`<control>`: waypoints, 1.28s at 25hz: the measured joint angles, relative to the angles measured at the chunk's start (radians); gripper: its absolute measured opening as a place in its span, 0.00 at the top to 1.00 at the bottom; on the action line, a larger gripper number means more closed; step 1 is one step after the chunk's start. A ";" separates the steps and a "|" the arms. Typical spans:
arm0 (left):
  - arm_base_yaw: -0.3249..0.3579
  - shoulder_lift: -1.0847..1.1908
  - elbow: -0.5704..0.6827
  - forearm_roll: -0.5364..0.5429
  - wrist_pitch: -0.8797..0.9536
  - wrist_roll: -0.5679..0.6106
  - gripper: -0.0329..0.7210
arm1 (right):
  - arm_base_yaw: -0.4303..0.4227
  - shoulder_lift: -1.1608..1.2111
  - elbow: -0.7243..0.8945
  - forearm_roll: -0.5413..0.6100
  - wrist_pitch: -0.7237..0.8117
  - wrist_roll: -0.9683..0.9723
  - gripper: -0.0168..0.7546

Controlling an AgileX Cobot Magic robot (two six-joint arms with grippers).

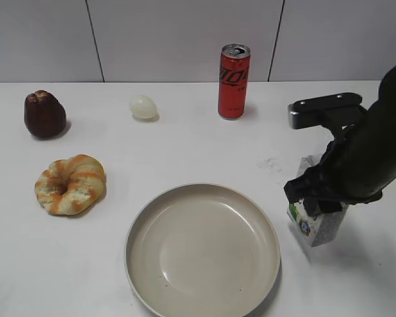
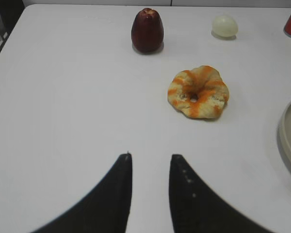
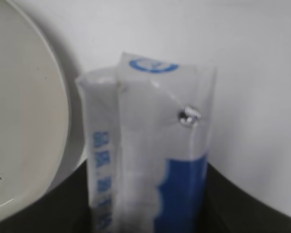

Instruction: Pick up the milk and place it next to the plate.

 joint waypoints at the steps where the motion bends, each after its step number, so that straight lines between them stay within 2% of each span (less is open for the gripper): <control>1: 0.000 0.000 0.000 0.000 0.000 0.000 0.68 | 0.000 0.015 0.000 0.001 -0.005 0.000 0.61; 5: 0.000 0.000 0.000 0.000 0.000 0.000 0.68 | 0.000 0.049 0.000 0.071 -0.036 -0.076 0.55; 8: 0.000 0.000 0.000 0.000 0.000 0.000 0.68 | 0.000 0.049 -0.001 0.133 -0.076 -0.139 0.43; 10: 0.000 0.000 0.000 0.000 0.000 0.000 0.68 | 0.000 0.049 -0.001 0.144 -0.082 -0.154 0.33; 13: 0.000 0.000 0.000 0.000 0.000 0.000 0.68 | 0.000 0.049 -0.004 0.145 -0.079 -0.161 0.23; 16: 0.000 0.000 0.000 0.000 0.000 0.000 0.68 | 0.000 0.049 -0.045 0.143 -0.038 -0.163 0.20; 20: 0.000 0.000 0.000 0.000 0.000 0.000 0.68 | -0.016 0.050 -0.180 0.104 0.062 -0.163 0.19; 23: 0.000 0.000 0.000 0.000 0.000 0.000 0.68 | -0.076 0.058 -0.303 0.077 0.116 -0.174 0.19; 26: 0.000 0.000 0.000 0.000 0.000 0.000 0.68 | -0.183 0.093 -0.433 0.075 0.161 -0.230 0.20; 32: 0.000 0.000 0.000 0.000 0.000 0.000 0.68 | -0.358 0.238 -0.682 0.075 0.379 -0.345 0.22</control>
